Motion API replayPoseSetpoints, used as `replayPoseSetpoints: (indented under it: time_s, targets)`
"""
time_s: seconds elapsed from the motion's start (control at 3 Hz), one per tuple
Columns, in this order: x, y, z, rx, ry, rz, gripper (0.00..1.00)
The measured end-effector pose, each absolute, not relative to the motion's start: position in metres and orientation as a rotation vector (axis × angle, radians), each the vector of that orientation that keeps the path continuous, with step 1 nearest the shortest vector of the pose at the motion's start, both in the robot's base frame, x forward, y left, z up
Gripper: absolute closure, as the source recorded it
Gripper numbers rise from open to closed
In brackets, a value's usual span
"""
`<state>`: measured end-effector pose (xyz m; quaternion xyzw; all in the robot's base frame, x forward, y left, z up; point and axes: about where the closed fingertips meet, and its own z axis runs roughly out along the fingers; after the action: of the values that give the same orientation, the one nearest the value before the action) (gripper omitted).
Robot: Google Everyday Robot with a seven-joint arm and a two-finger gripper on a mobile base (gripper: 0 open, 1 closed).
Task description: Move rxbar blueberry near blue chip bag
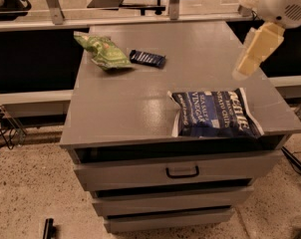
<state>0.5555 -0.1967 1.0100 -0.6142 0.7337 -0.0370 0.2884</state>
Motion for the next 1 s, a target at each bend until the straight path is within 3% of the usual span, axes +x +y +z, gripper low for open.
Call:
replayPoseSetpoints:
  time_s: [0.67,1.0]
  targets:
    - [0.661,-0.132,1.015,-1.515,1.777,0.120,0.00]
    - [0.661,-0.132,1.015,-1.515,1.777,0.121,0.00]
